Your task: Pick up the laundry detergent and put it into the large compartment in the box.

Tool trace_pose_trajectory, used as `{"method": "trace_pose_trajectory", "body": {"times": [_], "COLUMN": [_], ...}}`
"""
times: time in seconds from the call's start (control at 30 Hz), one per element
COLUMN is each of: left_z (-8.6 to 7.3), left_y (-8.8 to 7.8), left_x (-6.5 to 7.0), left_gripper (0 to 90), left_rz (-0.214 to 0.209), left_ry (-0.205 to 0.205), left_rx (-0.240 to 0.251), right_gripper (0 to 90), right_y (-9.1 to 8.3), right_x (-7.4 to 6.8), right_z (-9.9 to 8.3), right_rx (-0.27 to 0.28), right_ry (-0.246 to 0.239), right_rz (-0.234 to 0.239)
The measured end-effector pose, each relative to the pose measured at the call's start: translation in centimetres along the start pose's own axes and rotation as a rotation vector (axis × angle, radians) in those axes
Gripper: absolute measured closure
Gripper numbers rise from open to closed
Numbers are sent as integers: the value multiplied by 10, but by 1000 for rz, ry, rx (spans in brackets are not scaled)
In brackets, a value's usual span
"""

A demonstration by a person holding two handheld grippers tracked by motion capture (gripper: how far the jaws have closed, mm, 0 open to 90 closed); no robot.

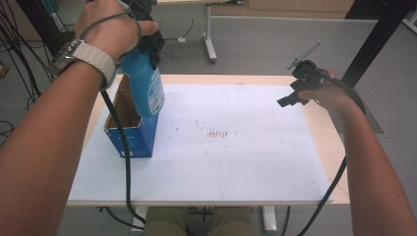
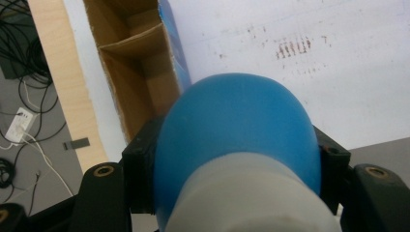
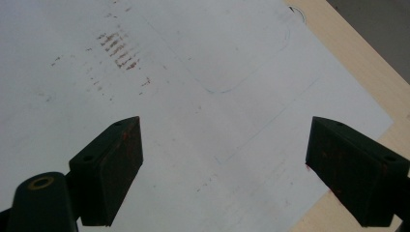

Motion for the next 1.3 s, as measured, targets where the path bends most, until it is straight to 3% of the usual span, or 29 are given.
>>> {"method": "trace_pose_trajectory", "body": {"times": [0.47, 1.3], "left_z": [4, 12], "left_y": [-6, 9], "left_x": [-19, -45], "left_gripper": [373, 373], "left_rz": [-7, 15], "left_ry": [-48, -92], "left_rx": [10, 19], "right_gripper": [132, 132], "right_y": [3, 10], "right_x": [1, 5], "right_z": [2, 2], "right_rx": [5, 10], "right_ry": [-5, 10], "right_rz": [4, 8]}}
Point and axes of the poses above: each handheld gripper's, and its own axes: y roughly forward along the jaws, z roughly out of its top, x roughly to its right, the point moved 2 cm from there along y, roughly forward along the jaws, and after that the axes turned 11 degrees about -y, right-handed, at the moved point
